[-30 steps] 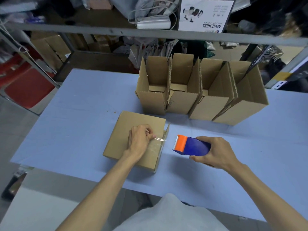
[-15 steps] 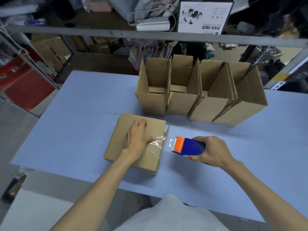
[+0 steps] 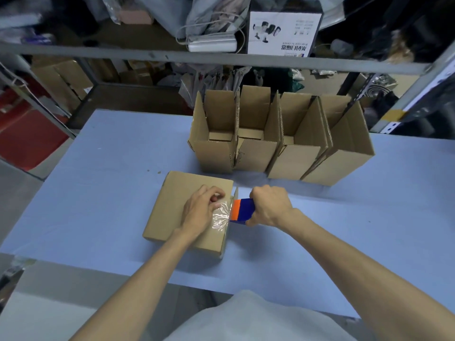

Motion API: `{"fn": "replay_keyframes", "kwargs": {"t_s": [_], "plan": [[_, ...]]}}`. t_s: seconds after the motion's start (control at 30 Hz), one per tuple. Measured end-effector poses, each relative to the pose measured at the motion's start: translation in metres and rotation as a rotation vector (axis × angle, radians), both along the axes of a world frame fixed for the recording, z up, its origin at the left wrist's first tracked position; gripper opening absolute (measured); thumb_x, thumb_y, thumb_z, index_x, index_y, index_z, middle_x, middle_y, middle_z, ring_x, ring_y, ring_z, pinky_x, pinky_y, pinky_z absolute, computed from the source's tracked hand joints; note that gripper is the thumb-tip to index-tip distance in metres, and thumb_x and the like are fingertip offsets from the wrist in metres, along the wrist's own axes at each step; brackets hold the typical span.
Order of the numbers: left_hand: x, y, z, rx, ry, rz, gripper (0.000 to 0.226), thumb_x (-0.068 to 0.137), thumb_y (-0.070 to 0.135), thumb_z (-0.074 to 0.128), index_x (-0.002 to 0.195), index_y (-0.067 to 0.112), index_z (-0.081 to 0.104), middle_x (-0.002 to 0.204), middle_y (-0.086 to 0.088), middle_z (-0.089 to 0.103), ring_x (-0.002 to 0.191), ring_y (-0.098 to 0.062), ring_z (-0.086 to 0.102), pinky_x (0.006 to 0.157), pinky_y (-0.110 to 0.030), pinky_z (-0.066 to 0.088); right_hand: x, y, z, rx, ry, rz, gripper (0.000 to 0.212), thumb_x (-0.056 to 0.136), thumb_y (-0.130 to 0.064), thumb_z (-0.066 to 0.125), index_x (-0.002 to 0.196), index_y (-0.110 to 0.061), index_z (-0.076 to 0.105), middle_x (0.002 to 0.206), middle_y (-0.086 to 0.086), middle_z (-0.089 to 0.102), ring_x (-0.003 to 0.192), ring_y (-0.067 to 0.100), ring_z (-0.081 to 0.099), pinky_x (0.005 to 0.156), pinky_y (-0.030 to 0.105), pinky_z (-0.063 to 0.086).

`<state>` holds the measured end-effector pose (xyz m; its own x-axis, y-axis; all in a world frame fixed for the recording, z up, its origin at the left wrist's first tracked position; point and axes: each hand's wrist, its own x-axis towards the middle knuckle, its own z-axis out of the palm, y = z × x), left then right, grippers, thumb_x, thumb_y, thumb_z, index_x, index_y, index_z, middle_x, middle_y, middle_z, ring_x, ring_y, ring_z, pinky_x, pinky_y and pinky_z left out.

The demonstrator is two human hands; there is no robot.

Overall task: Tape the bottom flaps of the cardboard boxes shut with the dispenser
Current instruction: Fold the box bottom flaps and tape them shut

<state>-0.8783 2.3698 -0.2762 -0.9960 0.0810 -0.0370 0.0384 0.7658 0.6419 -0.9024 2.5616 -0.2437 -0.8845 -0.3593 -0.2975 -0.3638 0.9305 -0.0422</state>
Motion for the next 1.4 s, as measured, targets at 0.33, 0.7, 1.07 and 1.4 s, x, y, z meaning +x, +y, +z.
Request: {"fn": "replay_keyframes", "kwargs": {"t_s": [0.33,0.7,1.07,1.4], "plan": [[0.002,0.004,0.004,-0.273,0.083,-0.438,0.009,0.087,0.026,0.053,0.088,0.032,0.060,0.086,0.011,0.036,0.080,-0.007,0.032,0.061,-0.024,0.028,0.031,0.044,-0.029,-0.171,0.108,-0.263,0.060,0.081,-0.057,0.063,0.121,-0.016,0.046,0.101,0.007,0.061,0.092,0.028,0.058,0.061,0.032,0.036],[-0.002,0.014,0.005,-0.356,0.076,-0.462,0.052,0.084,0.003,0.051,0.131,0.026,0.056,0.099,-0.006,0.047,0.095,-0.028,0.048,0.070,-0.031,0.033,0.036,0.026,-0.077,-0.113,0.027,-0.341,0.067,0.089,0.013,0.031,0.147,0.009,-0.002,0.134,0.024,0.036,0.120,0.035,0.039,0.103,0.038,0.030],[-0.041,0.041,0.023,-0.546,-0.085,-0.169,0.069,0.061,0.038,0.079,0.120,0.021,0.048,0.114,-0.003,0.038,0.109,-0.026,0.032,0.091,-0.039,0.039,0.059,0.026,-0.057,-0.583,0.045,-0.390,0.049,0.089,-0.019,0.062,0.132,-0.002,0.046,0.122,0.016,0.045,0.110,0.031,0.042,0.092,0.039,0.040],[-0.013,-0.011,0.101,0.312,0.237,0.409,0.021,0.067,0.035,0.073,0.072,0.022,0.058,0.064,0.009,0.052,0.061,-0.006,0.048,0.064,-0.029,0.042,0.057,-0.019,-0.006,-1.381,-0.346,-0.772,0.059,0.084,-0.035,0.071,0.136,-0.021,0.045,0.117,-0.006,0.059,0.107,0.007,0.058,0.081,0.015,0.046]]}}
